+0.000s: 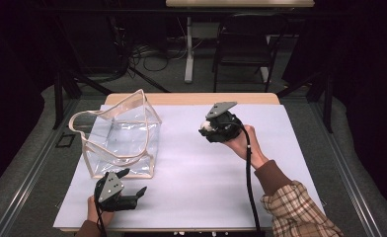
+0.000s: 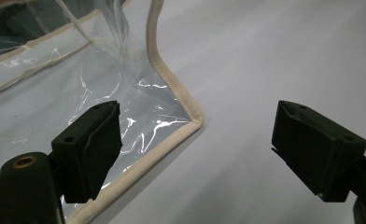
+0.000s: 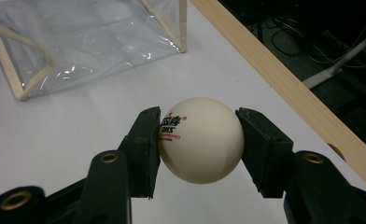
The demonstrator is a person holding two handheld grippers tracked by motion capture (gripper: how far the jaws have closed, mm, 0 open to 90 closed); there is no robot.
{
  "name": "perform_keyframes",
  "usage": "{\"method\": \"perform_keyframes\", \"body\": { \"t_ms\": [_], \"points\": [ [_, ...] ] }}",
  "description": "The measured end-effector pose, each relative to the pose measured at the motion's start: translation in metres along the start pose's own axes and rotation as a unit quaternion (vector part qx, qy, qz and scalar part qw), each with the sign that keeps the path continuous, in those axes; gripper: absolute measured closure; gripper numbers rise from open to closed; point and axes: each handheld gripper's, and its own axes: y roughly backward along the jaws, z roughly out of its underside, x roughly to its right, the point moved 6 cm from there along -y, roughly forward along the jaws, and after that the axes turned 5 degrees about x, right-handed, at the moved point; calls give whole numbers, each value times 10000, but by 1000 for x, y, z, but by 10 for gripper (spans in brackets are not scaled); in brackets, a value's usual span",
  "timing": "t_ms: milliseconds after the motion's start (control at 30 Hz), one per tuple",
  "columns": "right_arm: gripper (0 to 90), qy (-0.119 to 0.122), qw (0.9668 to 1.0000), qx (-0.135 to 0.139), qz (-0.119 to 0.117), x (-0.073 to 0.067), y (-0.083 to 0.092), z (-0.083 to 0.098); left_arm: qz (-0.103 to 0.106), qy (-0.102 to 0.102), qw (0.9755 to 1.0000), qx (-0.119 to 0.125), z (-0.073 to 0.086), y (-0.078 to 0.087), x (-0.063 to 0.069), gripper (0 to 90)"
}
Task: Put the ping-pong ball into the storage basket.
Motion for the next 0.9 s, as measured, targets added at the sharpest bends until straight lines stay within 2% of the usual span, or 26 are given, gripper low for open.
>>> {"method": "perform_keyframes", "body": {
  "t_ms": [900],
  "points": [
    [508, 124, 9998, 91, 94, 4, 14, -18, -8, 8, 10000, 10, 0, 0, 0, 161]
  ]
}}
